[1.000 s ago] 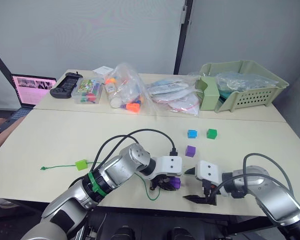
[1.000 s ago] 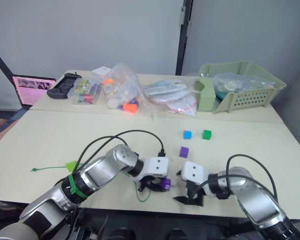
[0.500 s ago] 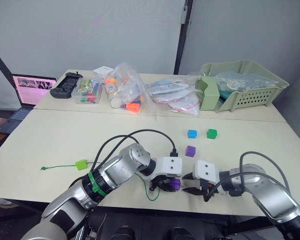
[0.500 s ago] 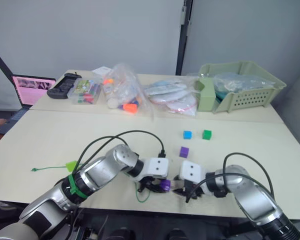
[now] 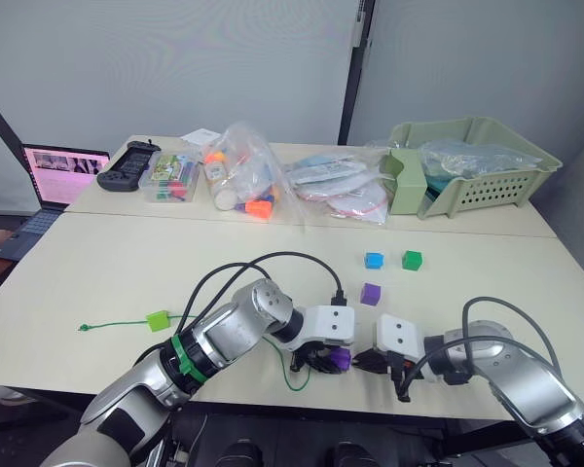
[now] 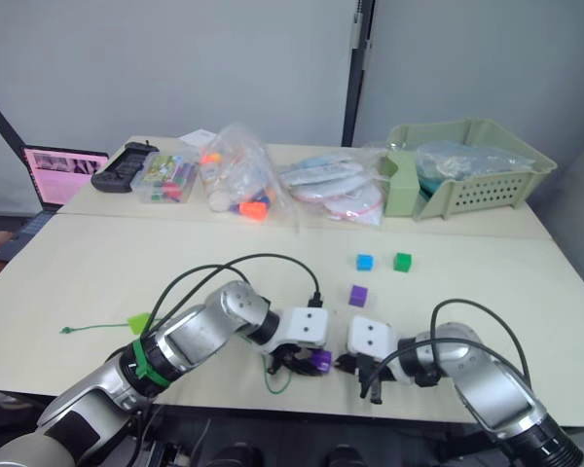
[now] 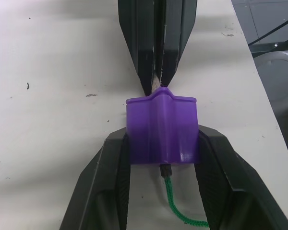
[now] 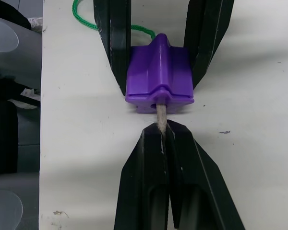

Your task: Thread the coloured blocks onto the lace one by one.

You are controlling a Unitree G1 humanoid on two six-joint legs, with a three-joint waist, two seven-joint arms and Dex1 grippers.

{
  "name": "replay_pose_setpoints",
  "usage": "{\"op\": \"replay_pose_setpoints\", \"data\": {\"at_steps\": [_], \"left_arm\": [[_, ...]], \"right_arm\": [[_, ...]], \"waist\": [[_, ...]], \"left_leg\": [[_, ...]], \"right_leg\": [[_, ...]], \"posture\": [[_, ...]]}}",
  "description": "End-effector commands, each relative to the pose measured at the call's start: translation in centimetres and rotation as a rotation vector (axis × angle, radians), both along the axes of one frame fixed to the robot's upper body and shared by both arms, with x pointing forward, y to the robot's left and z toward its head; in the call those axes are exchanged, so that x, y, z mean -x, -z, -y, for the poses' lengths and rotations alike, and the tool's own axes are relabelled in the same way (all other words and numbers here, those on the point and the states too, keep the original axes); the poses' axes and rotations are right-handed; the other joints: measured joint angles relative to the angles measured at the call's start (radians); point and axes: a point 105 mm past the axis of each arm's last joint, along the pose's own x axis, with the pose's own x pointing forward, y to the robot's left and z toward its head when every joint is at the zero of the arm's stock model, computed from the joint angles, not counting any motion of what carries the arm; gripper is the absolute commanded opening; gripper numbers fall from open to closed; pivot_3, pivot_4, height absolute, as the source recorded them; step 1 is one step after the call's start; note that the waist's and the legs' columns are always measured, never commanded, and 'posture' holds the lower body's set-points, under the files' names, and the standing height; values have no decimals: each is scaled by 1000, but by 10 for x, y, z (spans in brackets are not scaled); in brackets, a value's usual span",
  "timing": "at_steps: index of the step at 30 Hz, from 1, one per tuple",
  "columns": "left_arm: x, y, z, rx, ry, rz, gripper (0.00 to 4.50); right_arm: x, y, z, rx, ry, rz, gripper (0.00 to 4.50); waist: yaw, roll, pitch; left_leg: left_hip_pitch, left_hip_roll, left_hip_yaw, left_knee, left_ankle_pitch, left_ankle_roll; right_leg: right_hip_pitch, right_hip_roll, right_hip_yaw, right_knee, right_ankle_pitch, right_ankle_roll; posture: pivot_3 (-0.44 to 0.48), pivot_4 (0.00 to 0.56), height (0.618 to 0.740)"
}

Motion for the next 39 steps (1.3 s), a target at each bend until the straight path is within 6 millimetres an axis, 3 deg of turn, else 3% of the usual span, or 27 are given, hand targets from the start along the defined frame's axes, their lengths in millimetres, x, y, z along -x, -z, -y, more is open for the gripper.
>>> {"op": "replay_pose_setpoints", "data": {"at_steps": [1,9,14,17,21,26,30,36,39], "left_arm": [[5,2,0,-13,27,-10,1369],[2,3,-7,-22,11,-9,1369],[0,2,-27,-45,-25,-14,1369],[-6,-2,-51,-62,-68,-7,1369],[-14,-6,-120,-155,-124,37,1369],[-28,0,-183,-276,-190,120,1369],[-37,-3,-222,-301,-246,163,1369],[-41,-1,-266,-363,-282,208,1369],[-39,-1,-272,-360,-282,191,1369]], "right_arm": [[-4,-13,5,8,-4,59,0],[2,-14,19,27,11,50,0],[4,-15,32,43,38,53,0],[4,-16,33,42,39,58,0],[4,-16,29,36,30,63,0],[3,-16,23,25,16,72,0],[1,-18,19,17,10,79,0],[0,-18,17,12,2,82,0],[-1,-18,16,10,-1,84,0]], "waist": [[0,0,0],[0,0,0],[-6,0,0],[-12,0,0],[-26,0,0],[-22,0,0],[-23,0,0],[-27,2,-1],[-30,3,-2]], "left_leg": [[0,0,0,0,0,0],[0,0,0,0,0,0],[1,1,0,0,0,0],[2,3,1,-1,0,0],[2,6,1,-1,0,0],[4,6,1,-3,0,0],[5,6,2,-3,0,0],[8,7,3,-7,0,0],[10,7,5,-9,0,0]], "right_leg": [[0,0,0,0,0,0],[0,0,0,0,0,0],[0,1,0,0,0,0],[0,3,1,0,0,0],[-1,4,1,0,0,-1],[0,3,1,0,2,-5],[0,3,1,0,2,-5],[1,4,2,0,1,-6],[1,4,3,0,1,-6]], "posture": [[0,150,740],[0,150,740],[0,150,740],[0,150,740],[0,150,740],[0,150,740],[0,150,740],[0,150,740],[0,150,740]]}}
